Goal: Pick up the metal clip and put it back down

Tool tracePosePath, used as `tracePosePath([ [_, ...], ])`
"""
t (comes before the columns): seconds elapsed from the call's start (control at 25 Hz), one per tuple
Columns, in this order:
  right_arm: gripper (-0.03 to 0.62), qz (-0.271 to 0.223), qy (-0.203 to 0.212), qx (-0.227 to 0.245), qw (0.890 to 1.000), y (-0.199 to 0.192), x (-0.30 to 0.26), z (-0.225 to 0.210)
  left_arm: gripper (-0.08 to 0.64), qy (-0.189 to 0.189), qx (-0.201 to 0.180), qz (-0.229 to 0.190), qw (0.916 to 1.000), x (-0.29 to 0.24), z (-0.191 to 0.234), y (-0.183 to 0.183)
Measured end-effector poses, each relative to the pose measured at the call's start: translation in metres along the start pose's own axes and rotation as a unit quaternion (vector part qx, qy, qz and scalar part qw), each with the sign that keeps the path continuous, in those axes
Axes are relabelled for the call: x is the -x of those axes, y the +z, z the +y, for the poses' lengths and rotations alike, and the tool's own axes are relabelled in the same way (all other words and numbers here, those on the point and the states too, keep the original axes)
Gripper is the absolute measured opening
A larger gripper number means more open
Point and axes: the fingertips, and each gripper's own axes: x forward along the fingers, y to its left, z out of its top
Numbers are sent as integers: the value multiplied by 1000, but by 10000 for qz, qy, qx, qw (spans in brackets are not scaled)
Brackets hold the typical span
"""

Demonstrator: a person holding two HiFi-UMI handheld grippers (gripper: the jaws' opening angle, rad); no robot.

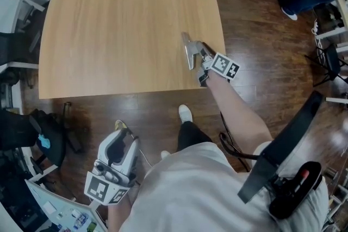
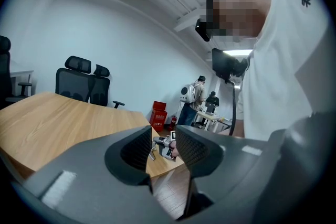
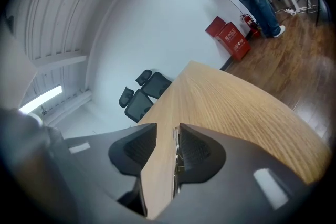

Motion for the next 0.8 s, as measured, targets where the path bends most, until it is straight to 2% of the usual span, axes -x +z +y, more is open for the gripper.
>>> tracePosePath([
  [0.2,123,-293,56,585,9978,11,21,27,130,-107,-174,-112,9997,19,5,1],
  [0.44,123,-787,257,1320,9878,16,96,79,130,-510,-449,-505,9964,66,-13,-8],
  [0.64,123,-1124,467,1866,9749,-20,185,145,129,-798,-633,-734,9921,138,-32,-31],
  [0.8,121,-1239,475,2280,9646,-68,266,194,129,-1109,-702,-683,9890,191,-45,-51],
])
